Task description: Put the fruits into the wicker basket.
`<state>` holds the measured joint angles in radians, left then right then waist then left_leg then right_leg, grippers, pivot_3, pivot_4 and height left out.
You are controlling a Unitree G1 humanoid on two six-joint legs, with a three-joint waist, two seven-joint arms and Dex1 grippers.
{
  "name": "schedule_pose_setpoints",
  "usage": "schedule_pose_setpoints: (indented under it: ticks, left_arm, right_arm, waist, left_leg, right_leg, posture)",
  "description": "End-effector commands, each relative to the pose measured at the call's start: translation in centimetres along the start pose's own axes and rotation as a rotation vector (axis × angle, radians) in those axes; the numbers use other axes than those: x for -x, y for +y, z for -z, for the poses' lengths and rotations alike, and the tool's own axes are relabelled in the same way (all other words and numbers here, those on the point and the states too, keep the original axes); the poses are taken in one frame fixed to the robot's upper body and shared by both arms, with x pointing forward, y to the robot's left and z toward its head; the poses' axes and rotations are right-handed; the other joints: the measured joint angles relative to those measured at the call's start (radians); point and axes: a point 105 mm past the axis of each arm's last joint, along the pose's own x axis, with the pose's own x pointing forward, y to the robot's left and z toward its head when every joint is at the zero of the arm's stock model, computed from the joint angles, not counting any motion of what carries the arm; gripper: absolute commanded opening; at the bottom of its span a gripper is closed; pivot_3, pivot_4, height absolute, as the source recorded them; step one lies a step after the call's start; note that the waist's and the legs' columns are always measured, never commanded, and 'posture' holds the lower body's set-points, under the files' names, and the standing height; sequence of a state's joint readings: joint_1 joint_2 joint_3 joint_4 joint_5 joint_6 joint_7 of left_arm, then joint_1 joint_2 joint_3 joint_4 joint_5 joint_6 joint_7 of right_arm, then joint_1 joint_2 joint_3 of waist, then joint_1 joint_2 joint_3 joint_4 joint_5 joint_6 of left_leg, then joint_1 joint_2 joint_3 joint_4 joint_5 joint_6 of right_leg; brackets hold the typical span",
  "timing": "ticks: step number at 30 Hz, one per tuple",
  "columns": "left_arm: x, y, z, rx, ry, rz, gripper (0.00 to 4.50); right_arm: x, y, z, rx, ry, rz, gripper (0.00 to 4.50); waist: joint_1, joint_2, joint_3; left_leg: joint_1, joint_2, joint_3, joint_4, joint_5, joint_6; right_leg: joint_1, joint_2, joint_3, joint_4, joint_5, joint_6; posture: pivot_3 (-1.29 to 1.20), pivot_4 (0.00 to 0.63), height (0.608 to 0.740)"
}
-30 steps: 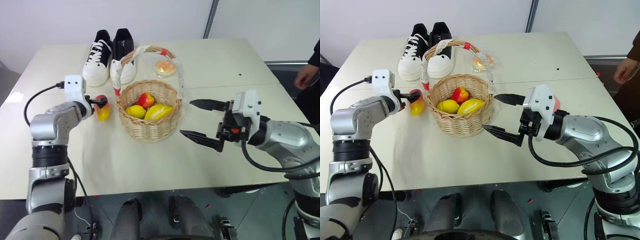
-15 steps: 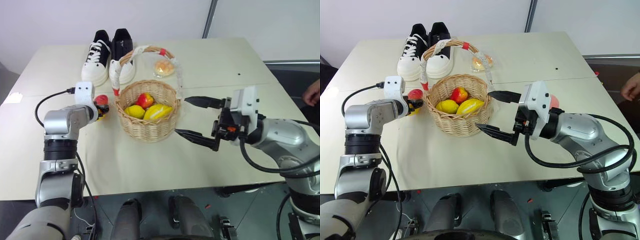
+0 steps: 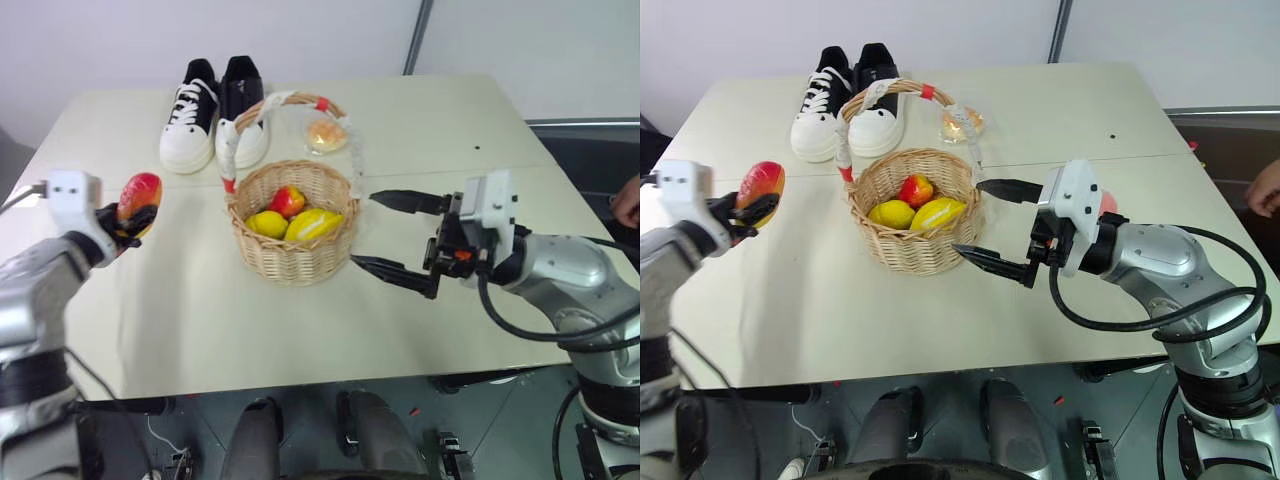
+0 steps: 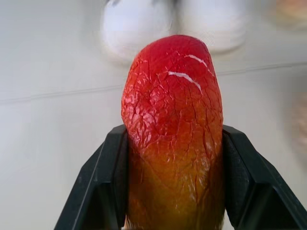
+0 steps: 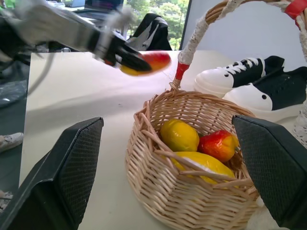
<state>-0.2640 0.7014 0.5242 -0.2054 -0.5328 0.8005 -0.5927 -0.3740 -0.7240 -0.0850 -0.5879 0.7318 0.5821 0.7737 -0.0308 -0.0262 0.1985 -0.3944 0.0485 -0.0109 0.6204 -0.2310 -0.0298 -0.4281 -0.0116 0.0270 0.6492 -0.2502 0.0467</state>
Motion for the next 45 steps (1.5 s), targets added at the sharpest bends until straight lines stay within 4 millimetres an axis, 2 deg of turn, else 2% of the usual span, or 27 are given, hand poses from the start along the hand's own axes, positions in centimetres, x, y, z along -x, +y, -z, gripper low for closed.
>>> schedule_pose_setpoints:
  ticks: [1,4,6,9,12,16,19,21,24,27,33,39,44,45]
  left_arm:
    - [2.8,-6.1,-4.2,-0.052,-0.182,0.349,2.24]
    - [2.5,-10.3,-4.5,-0.062,-0.173,0.513,2.24]
    - [2.0,-12.0,-4.3,-0.083,-0.146,0.561,2.24]
    - [-1.2,-14.9,-3.6,-0.179,-0.087,0.567,2.24]
    - [-3.9,-16.3,-4.7,-0.173,-0.138,0.540,2.24]
    - [-6.1,-16.8,-4.4,-0.200,-0.115,0.511,2.24]
    - [-6.7,-17.3,-4.3,-0.194,-0.109,0.536,3.42]
    - [-6.8,-17.4,-4.4,-0.210,-0.117,0.549,4.44]
    - [-6.1,-18.0,-5.1,-0.204,-0.179,0.599,4.48]
    - [-4.4,-18.9,-5.5,-0.169,-0.232,0.714,4.48]
    - [-1.3,-21.4,-4.2,-0.193,-0.209,0.925,4.48]
    - [-1.0,-21.7,-3.9,-0.191,-0.210,0.917,4.48]
    - [-1.2,-21.5,-3.3,-0.210,-0.188,0.897,4.48]
    - [-1.2,-21.4,-3.3,-0.209,-0.186,0.893,4.50]
  right_arm:
    - [0.7,-1.1,-0.6,-0.009,-0.048,0.038,4.50]
    - [1.3,-2.1,1.0,-0.041,-0.005,0.077,4.50]
    - [1.5,-2.4,1.6,-0.049,0.009,0.091,4.50]
    - [1.5,-2.6,1.6,-0.052,0.002,0.110,4.50]
    - [1.8,-2.7,1.9,-0.049,0.015,0.133,4.50]
    - [2.2,-2.7,2.1,-0.054,0.029,0.172,4.50]
    - [3.1,-3.6,2.8,-0.069,0.064,0.243,4.50]
    - [3.9,-4.9,3.6,-0.044,0.112,0.328,4.50]
    - [6.0,-7.7,5.5,-0.024,0.202,0.512,4.50]
    - [8.4,-10.0,8.1,0.000,0.332,0.665,4.50]
    - [11.8,-13.4,11.9,-0.066,0.431,0.880,4.50]
    - [13.2,-14.9,14.4,-0.150,0.457,0.973,4.50]
    - [12.7,-15.0,15.0,-0.230,0.404,0.966,4.50]
    - [12.7,-15.1,14.9,-0.226,0.397,0.967,3.95]
  waist:
    - [0.019,0.000,0.000]
    - [0.025,0.000,0.000]
    - [0.024,0.000,0.000]
    - [0.019,0.000,0.000]
    - [0.018,-0.001,0.000]
    - [0.010,-0.001,0.000]
    - [0.011,0.000,0.000]
    - [0.011,0.000,0.000]
    - [0.015,0.000,0.000]
    - [0.016,0.000,0.000]
    - [0.011,0.000,0.000]
    - [0.011,0.000,0.000]
    - [0.011,0.000,0.000]
    - [0.011,0.000,0.000]
  left_leg:
    - [0.000,0.000,0.001,0.002,0.000,0.000]
    - [-0.001,0.000,0.002,0.008,0.000,0.000]
    - [-0.002,-0.001,0.003,0.011,0.000,0.000]
    - [-0.002,-0.003,0.005,0.012,0.000,0.000]
    - [-0.003,-0.002,0.004,0.011,0.000,0.000]
    - [-0.003,0.000,0.004,0.009,-0.001,0.003]
    - [-0.001,0.001,0.002,0.007,-0.002,0.004]
    - [-0.001,0.001,0.002,0.008,-0.002,0.004]
    - [-0.003,0.000,0.003,0.010,-0.002,0.004]
    - [-0.003,0.000,0.004,0.011,-0.002,0.004]
    - [-0.003,0.000,0.005,0.010,-0.002,0.004]
    - [-0.002,0.000,0.005,0.010,-0.002,0.004]
    - [-0.002,0.000,0.005,0.010,-0.002,0.004]
    - [-0.002,0.000,0.005,0.010,-0.002,0.004]
  right_leg:
    - [0.001,-0.001,0.000,0.000,0.000,0.000]
    - [0.004,-0.003,-0.001,-0.002,-0.001,-0.001]
    - [0.005,-0.004,0.000,-0.002,-0.002,0.001]
    - [0.006,-0.005,0.001,-0.003,-0.002,0.002]
    - [0.005,-0.003,0.002,-0.002,-0.001,0.004]
    - [0.003,0.001,0.002,-0.001,0.002,0.008]
    - [0.002,0.003,0.002,0.001,0.002,0.008]
    - [0.002,0.003,0.002,0.001,0.001,0.008]
    - [0.002,0.002,0.002,0.001,0.001,0.007]
    - [0.002,0.001,0.002,0.000,0.000,0.004]
    - [0.002,0.001,0.003,0.000,0.000,0.005]
    - [0.002,0.001,0.004,0.002,0.001,0.007]
    - [0.002,0.001,0.004,0.002,0.002,0.007]
    - [0.002,0.001,0.004,0.002,0.002,0.007]
  posture:
    - [0.00,0.150,0.740]
    - [0.00,0.150,0.740]
    - [0.00,0.150,0.740]
    - [0.00,0.150,0.740]
    - [0.00,0.150,0.740]
    - [0.00,0.150,0.740]
    - [0.00,0.150,0.740]
    - [0.00,0.150,0.740]
    - [0.00,0.150,0.740]
    - [0.00,0.150,0.740]
    - [0.00,0.150,0.740]
    - [0.00,0.150,0.740]
    - [0.00,0.150,0.740]
    - [0.00,0.150,0.740]
